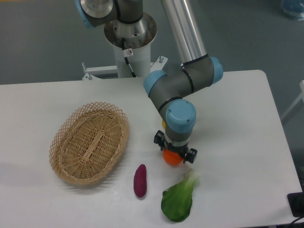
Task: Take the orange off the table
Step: 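Lift the held orange up off the table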
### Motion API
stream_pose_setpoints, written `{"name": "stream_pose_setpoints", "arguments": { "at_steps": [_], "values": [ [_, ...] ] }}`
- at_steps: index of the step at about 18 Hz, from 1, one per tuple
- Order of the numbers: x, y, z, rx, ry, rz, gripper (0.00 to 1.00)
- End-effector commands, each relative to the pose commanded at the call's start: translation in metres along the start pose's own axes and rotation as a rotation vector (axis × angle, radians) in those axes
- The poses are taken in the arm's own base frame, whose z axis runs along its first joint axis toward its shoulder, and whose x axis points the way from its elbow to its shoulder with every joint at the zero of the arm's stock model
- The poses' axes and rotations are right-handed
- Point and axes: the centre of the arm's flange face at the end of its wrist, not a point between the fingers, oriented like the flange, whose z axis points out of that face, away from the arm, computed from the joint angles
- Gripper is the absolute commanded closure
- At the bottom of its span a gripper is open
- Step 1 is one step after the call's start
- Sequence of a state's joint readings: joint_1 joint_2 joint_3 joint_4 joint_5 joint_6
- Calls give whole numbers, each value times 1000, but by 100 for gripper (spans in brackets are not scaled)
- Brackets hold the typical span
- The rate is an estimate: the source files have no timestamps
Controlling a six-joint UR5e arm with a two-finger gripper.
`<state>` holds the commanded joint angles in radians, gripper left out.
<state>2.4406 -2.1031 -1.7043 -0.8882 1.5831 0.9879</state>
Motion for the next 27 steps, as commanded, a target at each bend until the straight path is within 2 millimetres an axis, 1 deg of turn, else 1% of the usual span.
{"name": "stream_pose_setpoints", "arguments": {
  "at_steps": [1, 2, 3, 5, 7, 8, 14, 16, 17, 18, 19, 20, 23, 25, 27],
  "values": [
    [0, 0, -2, 0, -2, 1, 23],
    [0, 0, -5, 0, -3, 3, 27],
    [-2, -1, -12, 5, -10, 6, 29],
    [-3, 0, -19, 11, -17, 9, 29],
    [-7, 6, -31, 2, -4, 3, 29],
    [-9, 5, -36, -4, 6, 9, 29],
    [-38, 1, -77, -15, 42, 0, 29],
    [-46, 2, -87, -4, 27, -7, 28],
    [-53, 6, -90, 3, 20, -18, 28],
    [-59, 6, -99, 14, 1, -9, 23],
    [-64, 7, -106, 21, -10, 6, 23],
    [-72, 12, -110, 26, -21, 21, 24],
    [-80, 15, -121, 37, -43, 15, 24],
    [-89, 22, -130, 44, -58, 1, 26],
    [-93, 24, -134, 44, -69, 9, 26]
  ]
}}
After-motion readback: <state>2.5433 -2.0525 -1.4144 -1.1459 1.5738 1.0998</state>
